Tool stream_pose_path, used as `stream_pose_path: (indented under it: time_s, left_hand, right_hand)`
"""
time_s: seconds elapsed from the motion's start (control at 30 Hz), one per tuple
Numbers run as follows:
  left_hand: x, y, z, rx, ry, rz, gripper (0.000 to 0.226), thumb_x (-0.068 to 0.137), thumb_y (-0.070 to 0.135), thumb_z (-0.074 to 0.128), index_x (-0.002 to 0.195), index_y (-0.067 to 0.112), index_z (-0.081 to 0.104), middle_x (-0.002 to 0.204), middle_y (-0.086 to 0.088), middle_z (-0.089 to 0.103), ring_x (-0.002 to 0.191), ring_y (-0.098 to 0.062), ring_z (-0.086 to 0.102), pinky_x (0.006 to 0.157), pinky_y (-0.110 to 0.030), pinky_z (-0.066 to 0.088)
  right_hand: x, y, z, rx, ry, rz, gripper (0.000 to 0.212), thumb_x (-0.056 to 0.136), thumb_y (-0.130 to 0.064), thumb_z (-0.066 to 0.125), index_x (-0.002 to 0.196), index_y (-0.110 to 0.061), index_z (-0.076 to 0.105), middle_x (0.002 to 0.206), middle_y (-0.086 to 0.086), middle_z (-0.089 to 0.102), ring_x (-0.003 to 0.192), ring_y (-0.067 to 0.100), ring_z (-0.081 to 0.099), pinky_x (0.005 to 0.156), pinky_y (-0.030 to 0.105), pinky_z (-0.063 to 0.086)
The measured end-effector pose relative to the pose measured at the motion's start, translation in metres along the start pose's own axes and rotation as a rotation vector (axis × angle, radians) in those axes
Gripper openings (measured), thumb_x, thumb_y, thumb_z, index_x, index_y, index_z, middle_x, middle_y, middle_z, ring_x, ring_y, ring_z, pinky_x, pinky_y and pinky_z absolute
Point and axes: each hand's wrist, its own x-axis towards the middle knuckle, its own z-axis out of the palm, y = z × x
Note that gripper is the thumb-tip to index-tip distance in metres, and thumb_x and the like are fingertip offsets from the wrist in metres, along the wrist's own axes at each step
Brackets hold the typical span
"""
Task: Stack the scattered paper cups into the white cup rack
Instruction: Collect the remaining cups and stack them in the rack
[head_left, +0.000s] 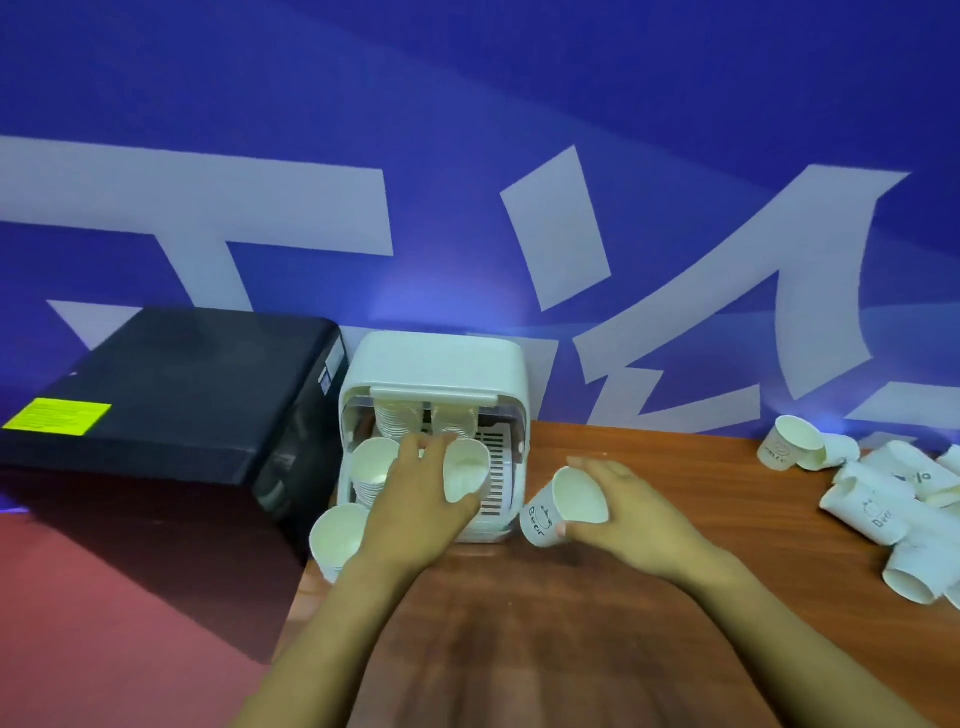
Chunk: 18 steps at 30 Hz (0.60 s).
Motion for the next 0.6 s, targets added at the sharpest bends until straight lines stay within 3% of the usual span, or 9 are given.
stream_pose_path:
  time_s: [0.3, 0.6]
  left_hand:
    - [0.026, -0.083, -0.077, 0.015, 0.05, -0.028, 0.065, 0.083, 0.03, 0.063, 0.141, 0.03, 0.034, 0.134, 0.005, 0.031, 0.115, -0.021, 0.048, 0.086, -0.035, 0.047]
    - [0.048, -0.103, -0.074, -0.018, -0.025, -0.046, 0.066, 0.084, 0.032, 0.063, 0.142, 0.029, 0.032, 0.136, 0.006, 0.031, 0.118, -0.019, 0.046, 0.091, -0.038, 0.048]
  right_hand:
    - [0.056, -0.102, 0.054, 0.019, 0.163, -0.082, 0.081, 0.075, -0.049, 0.071, 0.144, -0.032, 0.033, 0.145, -0.011, 0.037, 0.132, 0.012, 0.037, 0.104, 0.026, 0.035]
    - [0.083, -0.122, 0.074, 0.027, 0.227, -0.055, 0.076, 0.077, -0.046, 0.071, 0.142, -0.033, 0.034, 0.144, -0.014, 0.036, 0.131, 0.011, 0.037, 0.104, 0.03, 0.038]
